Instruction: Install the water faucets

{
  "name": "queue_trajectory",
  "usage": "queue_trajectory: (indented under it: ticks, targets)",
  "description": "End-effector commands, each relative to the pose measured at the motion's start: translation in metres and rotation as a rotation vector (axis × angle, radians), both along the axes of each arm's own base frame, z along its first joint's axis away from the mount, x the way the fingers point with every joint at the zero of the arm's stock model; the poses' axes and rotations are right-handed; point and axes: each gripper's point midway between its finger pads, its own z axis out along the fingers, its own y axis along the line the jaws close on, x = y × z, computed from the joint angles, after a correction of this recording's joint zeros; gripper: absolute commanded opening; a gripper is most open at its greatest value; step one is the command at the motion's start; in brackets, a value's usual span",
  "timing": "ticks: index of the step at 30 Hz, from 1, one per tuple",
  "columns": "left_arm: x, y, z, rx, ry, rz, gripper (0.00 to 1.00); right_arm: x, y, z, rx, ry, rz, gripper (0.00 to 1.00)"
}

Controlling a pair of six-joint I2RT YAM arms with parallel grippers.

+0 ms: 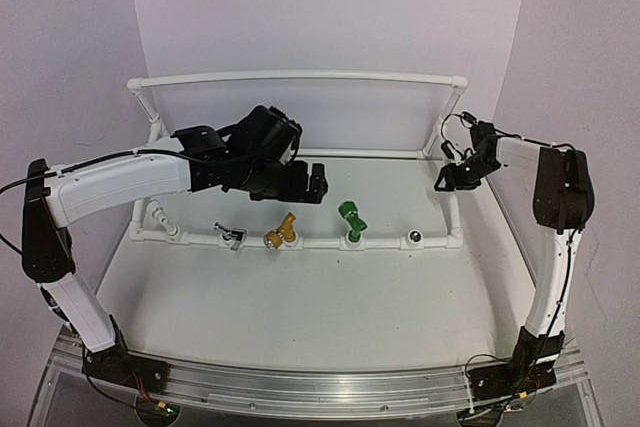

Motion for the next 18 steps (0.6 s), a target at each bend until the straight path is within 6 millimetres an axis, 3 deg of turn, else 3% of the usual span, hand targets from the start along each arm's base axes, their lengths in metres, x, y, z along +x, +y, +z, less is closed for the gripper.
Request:
queue_trajectory:
  ticks: [1, 7, 8, 14, 18]
  targets:
    - [0.002, 0.005, 0.024, -0.041, -0.060, 0.011, 1.00, -0.001, 0.009, 0.002, 0.075, -0.011, -0.006, 0.44]
    - [0.001, 0.005, 0.021, -0.050, -0.024, 0.034, 0.96, -0.022, 0.016, -0.008, 0.126, 0.043, -0.006, 0.03]
    - [0.000, 0.006, 0.019, -0.048, -0.013, 0.040, 0.95, -0.027, 0.017, -0.008, 0.131, 0.052, -0.007, 0.00]
    - [-0.012, 0.011, 0.003, -0.019, 0.078, 0.077, 0.90, -0.065, 0.023, -0.012, 0.178, 0.104, 0.001, 0.00]
    - [-0.027, 0.003, -0.010, 0.001, 0.132, 0.069, 0.89, -0.087, 0.030, -0.019, 0.232, 0.149, -0.012, 0.00]
